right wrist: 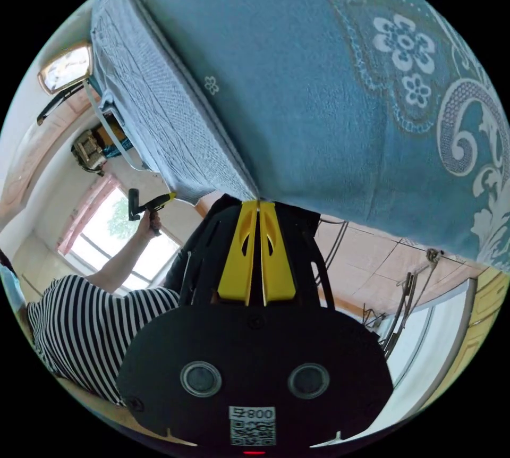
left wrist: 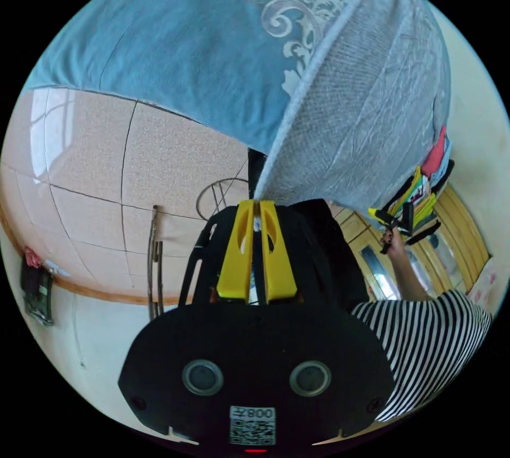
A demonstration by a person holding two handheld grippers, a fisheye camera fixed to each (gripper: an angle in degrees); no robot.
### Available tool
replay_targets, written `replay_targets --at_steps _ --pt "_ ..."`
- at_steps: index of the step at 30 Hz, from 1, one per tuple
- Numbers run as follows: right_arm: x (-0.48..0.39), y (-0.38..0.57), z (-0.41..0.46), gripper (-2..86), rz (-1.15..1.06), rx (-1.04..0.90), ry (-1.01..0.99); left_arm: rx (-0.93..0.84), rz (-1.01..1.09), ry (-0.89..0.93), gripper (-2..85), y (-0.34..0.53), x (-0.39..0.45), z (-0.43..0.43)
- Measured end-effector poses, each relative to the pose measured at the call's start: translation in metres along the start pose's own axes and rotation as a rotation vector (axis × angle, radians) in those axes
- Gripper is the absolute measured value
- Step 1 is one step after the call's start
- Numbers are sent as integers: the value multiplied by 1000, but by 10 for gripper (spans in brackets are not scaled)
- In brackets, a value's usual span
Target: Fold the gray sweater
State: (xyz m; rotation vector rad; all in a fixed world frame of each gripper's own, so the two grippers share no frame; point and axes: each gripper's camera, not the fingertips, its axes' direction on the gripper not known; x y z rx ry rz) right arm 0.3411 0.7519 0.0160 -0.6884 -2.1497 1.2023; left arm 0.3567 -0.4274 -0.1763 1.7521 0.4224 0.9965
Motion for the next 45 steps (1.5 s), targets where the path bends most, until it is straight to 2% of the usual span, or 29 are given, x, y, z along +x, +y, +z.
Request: replay_targets --at_steps 2,5,7,10,14,18,22,25,27,28,29,31,33,37,40,45 --pt "-5 -2 -1 7 -12 -10 -22 20 -11 5 42 6 2 -13" --pt "-22 2 -16 11 -45 -6 69 44 36 -58 63 20 11 -45" --pt "-30 5 -31 15 -38 29 114 115 44 -38 71 32 13 -80" --pt "-46 1 -69 21 -57 144 55 245 80 0 77 39 20 -132" --pt "-108 -40 -125 26 -248 265 86 347 204 -24 80 23 49 -193" --pt "-183 -88 -162 26 -453 299 170 473 347 -78 79 -8 98 -266" --pt "-223 -116 -179 26 -543 299 207 606 405 -137 67 -24 136 -332" --pt "-238 -132 -184 27 -563 282 233 647 348 -221 34 -24 140 -363" --pt "-239 -142 -188 29 -543 267 212 602 260 -276 19 -21 128 -370" --pt "-239 -145 -190 30 -536 268 201 547 231 -260 15 -14 117 -369" --pt "-240 -148 -194 32 -530 273 171 587 248 -212 14 -5 112 -373" --pt "-247 -153 -204 37 -529 295 148 622 174 -13 14 24 92 -387" --pt "-268 -161 -223 48 -574 339 150 605 133 -47 19 42 91 -399" --pt "-319 -185 -265 70 -682 436 296 720 337 6 61 74 131 -456" --pt "-362 -217 -297 81 -731 496 463 736 423 -78 89 72 171 -492" --pt "-403 -274 -324 84 -726 508 691 678 382 -221 82 59 213 -527"
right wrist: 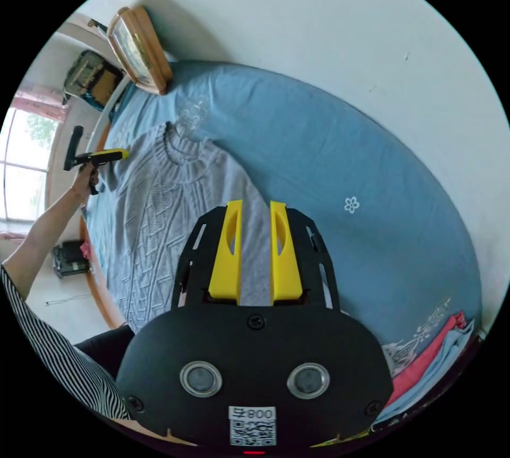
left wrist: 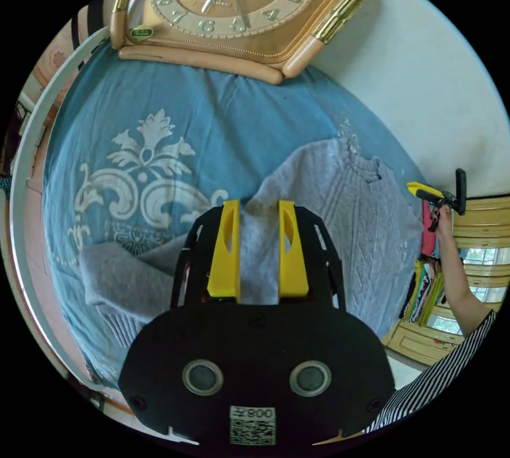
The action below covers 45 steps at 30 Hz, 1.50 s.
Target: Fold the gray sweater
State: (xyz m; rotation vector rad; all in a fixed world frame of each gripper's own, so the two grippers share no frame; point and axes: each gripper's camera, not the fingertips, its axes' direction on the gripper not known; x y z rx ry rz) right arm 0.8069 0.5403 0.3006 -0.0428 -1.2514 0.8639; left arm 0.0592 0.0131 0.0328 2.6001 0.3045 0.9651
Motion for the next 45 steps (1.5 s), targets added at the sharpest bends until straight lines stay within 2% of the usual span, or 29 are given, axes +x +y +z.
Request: replay_targets --at_steps 3,6,8,13,17,22,26,29,34,36,39,45 --pt "11 -12 23 67 4 -99 75 -11 2 -93 57 -7 21 -22" --pt "19 -4 17 28 -28 -69 69 -34 40 -28 38 -8 43 -53" --pt "27 1 9 19 -27 -76 90 -6 59 -33 34 -7 60 -77" --pt "63 18 -30 13 18 54 105 102 69 2 32 -9 103 -148" --pt "105 20 12 21 82 -96 87 25 33 -57 35 -17 132 -157" --pt "148 56 -7 39 131 69 4 90 -24 -41 60 -14 186 -207" --pt "204 142 -32 61 286 229 -55 181 -24 -12 67 -3 229 -251" --pt "247 229 -37 67 454 300 -74 210 -4 79 68 5 271 -276" --pt "308 371 -33 80 797 380 -47 79 217 262 74 -1 400 -282" --pt "344 430 -30 88 959 480 -89 17 317 335 77 -8 454 -278" --pt "386 475 -21 93 1058 560 -131 -47 496 428 84 -24 554 -276" --pt "448 501 23 95 1054 505 -209 -108 832 546 105 -51 769 -276"
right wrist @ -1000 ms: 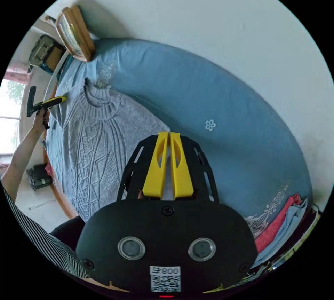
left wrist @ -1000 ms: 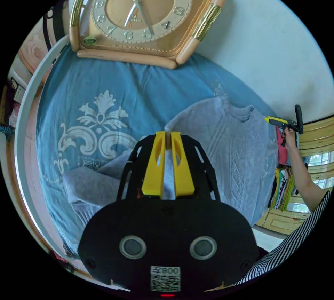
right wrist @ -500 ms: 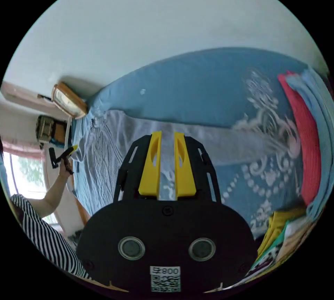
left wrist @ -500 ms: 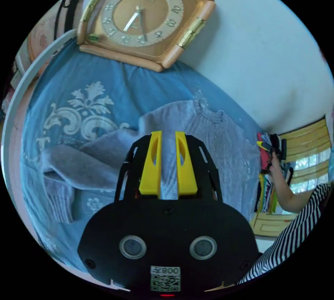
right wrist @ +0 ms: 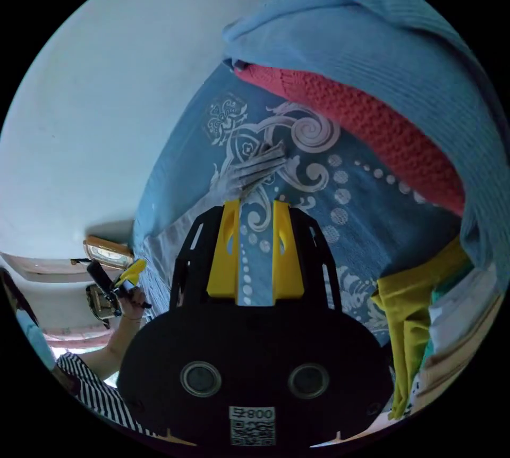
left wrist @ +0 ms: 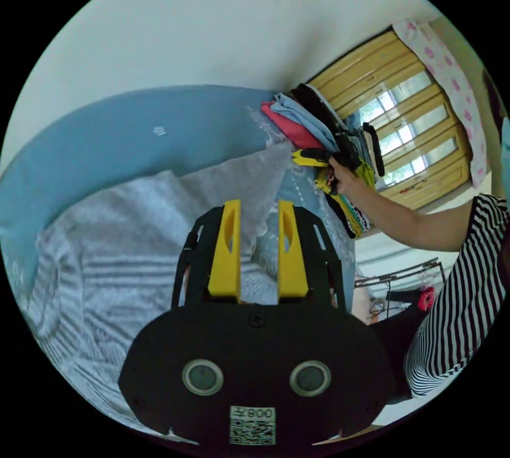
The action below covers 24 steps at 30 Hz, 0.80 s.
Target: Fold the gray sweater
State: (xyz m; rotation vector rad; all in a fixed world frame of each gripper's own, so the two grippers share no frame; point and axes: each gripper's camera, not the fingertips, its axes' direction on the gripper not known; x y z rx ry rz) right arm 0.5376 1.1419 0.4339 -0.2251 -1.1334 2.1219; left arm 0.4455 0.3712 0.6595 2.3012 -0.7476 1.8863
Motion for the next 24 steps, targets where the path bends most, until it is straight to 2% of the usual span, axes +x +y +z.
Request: replay_targets --at_steps 6,11,16,20,22,24 --pt "52 19 6 86 -74 39 -70 -142 249 23 121 -161 105 96" --pt "93 35 11 82 -96 110 -115 -278 343 -41 116 -263 172 164" --pt "140 39 15 76 -80 147 -212 -464 410 -95 54 -332 222 215" --pt "174 42 16 97 -98 119 -292 -423 461 -37 37 -358 251 203" --pt "189 46 11 106 -92 151 -370 -339 477 102 34 -374 266 179" --pt "211 51 5 117 -107 229 -591 -287 471 218 32 -387 271 160"
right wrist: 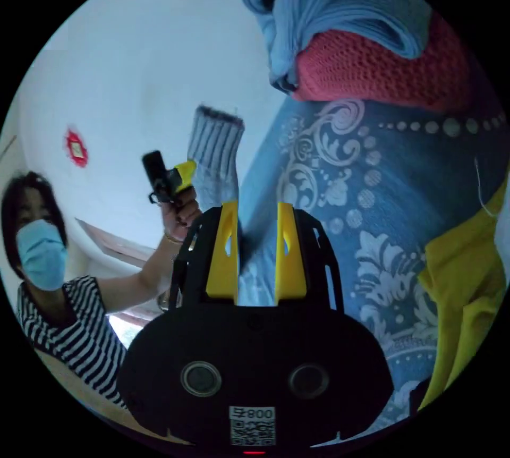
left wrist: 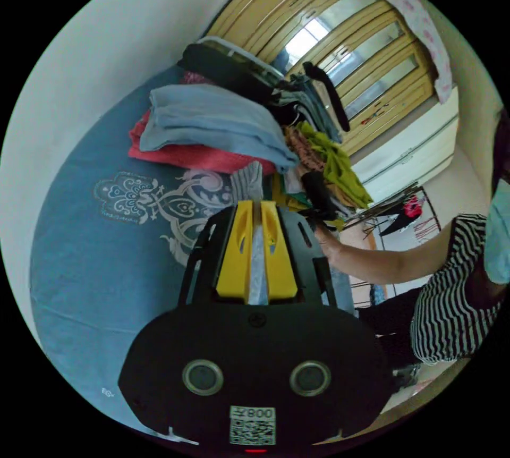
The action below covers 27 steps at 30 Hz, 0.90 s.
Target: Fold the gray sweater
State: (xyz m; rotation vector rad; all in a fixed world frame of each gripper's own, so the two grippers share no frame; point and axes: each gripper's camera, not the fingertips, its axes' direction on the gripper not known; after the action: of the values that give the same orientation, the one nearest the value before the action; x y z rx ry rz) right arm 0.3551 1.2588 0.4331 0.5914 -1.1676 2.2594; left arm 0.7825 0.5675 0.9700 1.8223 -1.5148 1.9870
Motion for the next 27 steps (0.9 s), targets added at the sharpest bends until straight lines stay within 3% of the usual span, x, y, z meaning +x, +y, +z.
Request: replay_targets --at_steps 4,8,13,19,24,27 --pt "16 -1 -9 136 -22 72 -292 138 -18 286 31 -9 -10 -34" --pt "21 -7 6 142 -63 55 -618 231 -81 387 30 -6 -26 -50" --pt "8 -16 32 142 -102 -73 -619 269 -140 480 28 6 -47 -56" --pt "-5 -10 34 138 -122 14 -693 311 -137 561 29 26 -60 -63" --pt "-52 -8 56 49 -239 -79 -879 305 -189 495 28 53 -80 -66" --pt "-79 5 50 34 -244 -51 -747 352 -231 438 28 77 -95 -73"
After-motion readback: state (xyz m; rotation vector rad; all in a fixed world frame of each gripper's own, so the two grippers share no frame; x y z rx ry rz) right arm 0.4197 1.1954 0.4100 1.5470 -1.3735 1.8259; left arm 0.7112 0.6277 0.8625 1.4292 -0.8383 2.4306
